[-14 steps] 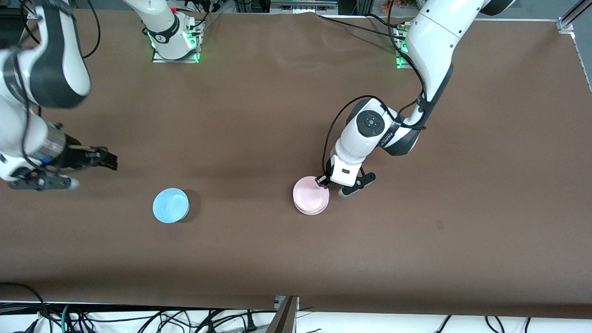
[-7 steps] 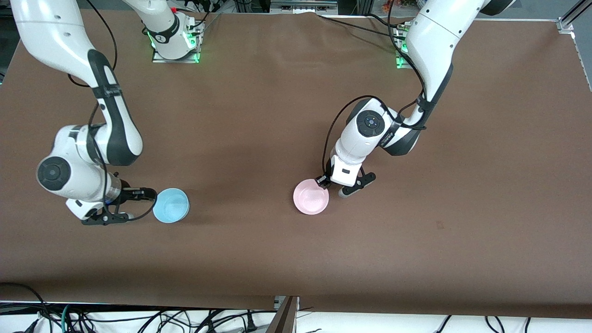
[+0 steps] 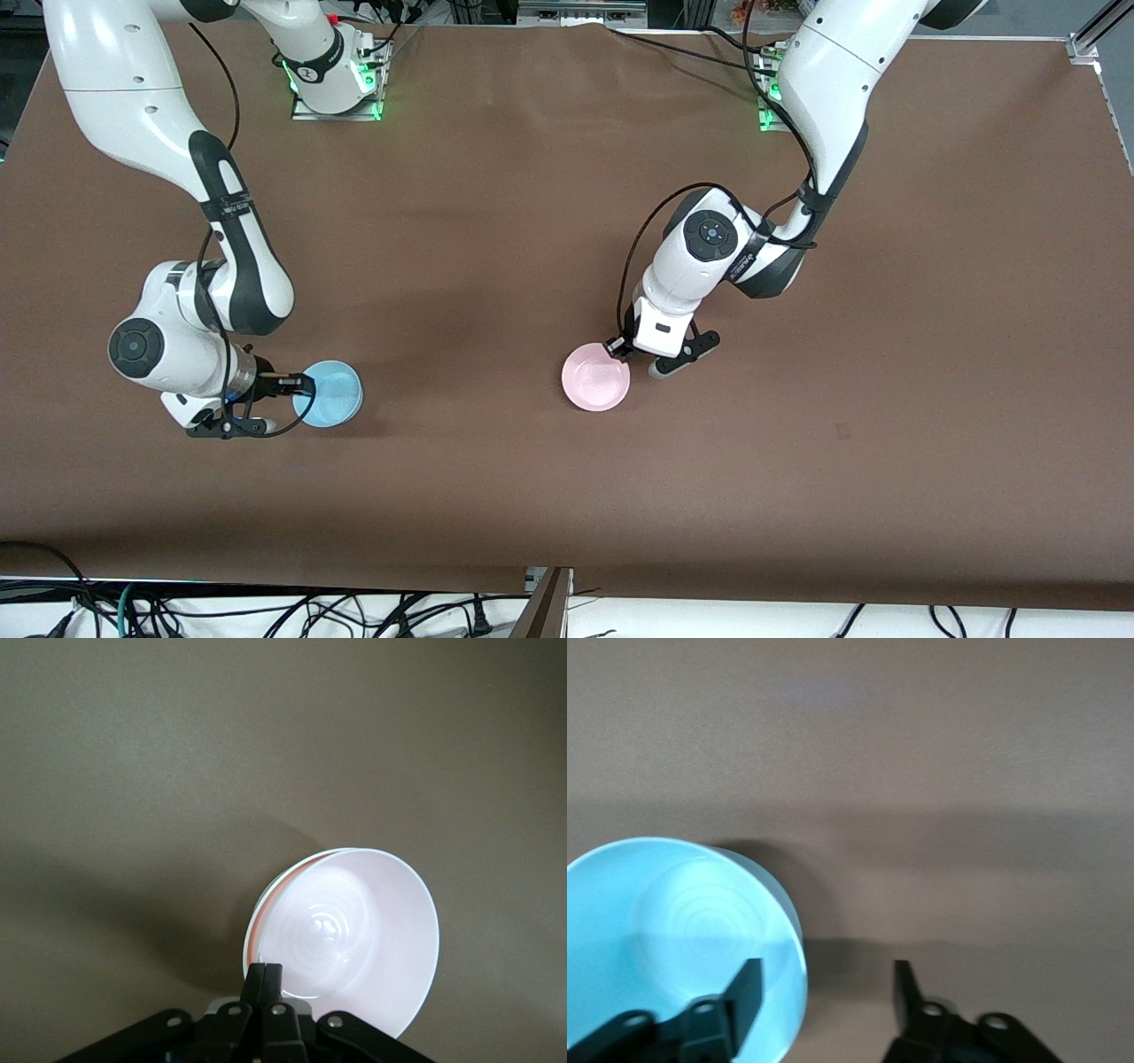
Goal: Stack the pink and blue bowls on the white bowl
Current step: 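Hold the stack with the left gripper while the right gripper grasps the blue bowl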
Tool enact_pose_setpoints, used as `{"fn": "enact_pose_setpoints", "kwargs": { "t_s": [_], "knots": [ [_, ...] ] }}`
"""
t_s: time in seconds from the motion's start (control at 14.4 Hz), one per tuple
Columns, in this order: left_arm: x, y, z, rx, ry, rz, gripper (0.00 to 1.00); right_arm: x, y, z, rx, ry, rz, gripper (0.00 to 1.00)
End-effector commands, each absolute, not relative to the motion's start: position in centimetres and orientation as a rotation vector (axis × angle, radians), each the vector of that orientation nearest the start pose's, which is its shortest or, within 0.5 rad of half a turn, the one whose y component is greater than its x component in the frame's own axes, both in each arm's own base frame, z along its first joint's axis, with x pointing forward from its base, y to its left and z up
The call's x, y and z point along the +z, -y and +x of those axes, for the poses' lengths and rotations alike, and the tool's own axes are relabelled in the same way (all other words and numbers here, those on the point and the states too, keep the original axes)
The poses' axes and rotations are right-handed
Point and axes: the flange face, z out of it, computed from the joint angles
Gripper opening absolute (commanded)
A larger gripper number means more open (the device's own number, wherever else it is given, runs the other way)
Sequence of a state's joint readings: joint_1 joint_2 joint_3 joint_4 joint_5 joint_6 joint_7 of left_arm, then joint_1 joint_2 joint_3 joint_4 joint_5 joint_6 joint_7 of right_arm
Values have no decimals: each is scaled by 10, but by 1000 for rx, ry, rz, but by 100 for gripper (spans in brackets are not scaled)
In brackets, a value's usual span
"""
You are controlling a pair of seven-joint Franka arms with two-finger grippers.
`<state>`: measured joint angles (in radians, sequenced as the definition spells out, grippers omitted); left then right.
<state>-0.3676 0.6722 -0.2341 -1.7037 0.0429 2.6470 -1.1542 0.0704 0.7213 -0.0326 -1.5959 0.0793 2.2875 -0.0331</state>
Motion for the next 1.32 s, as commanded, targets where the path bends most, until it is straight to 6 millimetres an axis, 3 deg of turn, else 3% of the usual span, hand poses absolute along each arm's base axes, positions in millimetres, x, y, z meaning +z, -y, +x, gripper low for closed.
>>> {"fn": "enact_pose_setpoints", "kwargs": {
  "t_s": [0.0, 0.42, 0.48, 0.62, 0.9, 1.04, 1.25],
  "knots": [
    [247, 380, 589, -219, 991, -3270, 0, 206, -36, 697, 30, 40, -3086, 50],
    [232, 382, 589, -249, 988, -3289, 0, 208, -36, 698, 25, 30, -3079, 3],
    [231, 381, 589, -247, 995, -3285, 0, 208, -36, 697, 30, 30, -3079, 0],
    [229, 382, 589, -247, 995, -3285, 0, 216, -37, 702, 16, 0, -3053, 0],
    [224, 381, 589, -249, 985, -3280, 0, 271, -43, 720, 81, 28, -3037, 0],
    [237, 378, 594, -272, 1004, -3283, 0, 301, -42, 721, 92, 29, -3028, 0],
    [273, 370, 600, -310, 1032, -3283, 0, 339, -43, 716, 127, 39, -3018, 0]
  ]
}}
